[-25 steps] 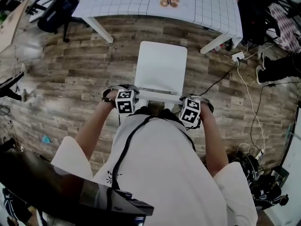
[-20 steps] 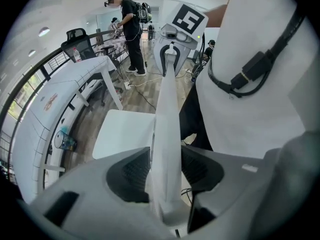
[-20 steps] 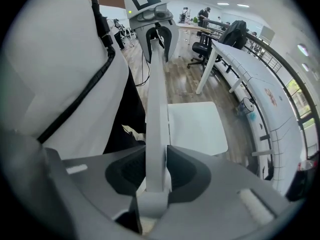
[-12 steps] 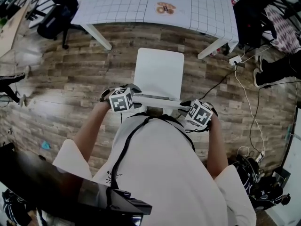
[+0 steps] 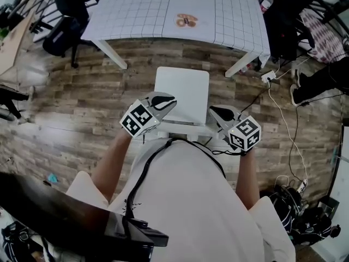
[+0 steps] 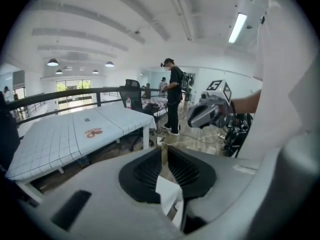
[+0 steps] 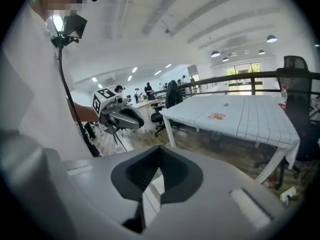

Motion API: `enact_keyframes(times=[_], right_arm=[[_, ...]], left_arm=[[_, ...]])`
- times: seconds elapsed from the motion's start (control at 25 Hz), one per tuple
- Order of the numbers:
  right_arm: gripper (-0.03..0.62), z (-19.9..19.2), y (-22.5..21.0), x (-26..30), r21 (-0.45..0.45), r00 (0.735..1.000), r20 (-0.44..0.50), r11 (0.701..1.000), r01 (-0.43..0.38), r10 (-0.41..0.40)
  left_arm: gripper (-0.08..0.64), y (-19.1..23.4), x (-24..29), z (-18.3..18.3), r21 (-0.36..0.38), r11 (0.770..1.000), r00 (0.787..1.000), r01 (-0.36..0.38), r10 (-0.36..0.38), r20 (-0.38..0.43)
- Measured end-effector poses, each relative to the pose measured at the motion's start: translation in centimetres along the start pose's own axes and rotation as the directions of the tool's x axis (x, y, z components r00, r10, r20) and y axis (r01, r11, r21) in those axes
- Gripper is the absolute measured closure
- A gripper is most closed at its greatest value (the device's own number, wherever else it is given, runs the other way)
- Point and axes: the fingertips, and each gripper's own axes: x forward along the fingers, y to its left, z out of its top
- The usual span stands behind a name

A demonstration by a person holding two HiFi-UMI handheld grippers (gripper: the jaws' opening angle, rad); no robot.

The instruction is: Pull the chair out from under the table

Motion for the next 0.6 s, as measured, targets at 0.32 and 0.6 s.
enact_keyframes(times=[0.32,0.6], right_arm=[[0.586,5.5,0.7,-1.8,-0.003,0.979,0.195,0.998,0.056,-0.054],[0.588,6.7,1.7,-2.1,-0.027,0.969,0.236,0.996,0.081,-0.072]], left_arm=[[0.552,0.7,-2.0,5.4,-0.008,0.994,0.982,-0.109,0.109,0.154],[0.552,0.1,-3.8,6.3,-0.082,0.979,0.96,-0.184,0.197,0.199]])
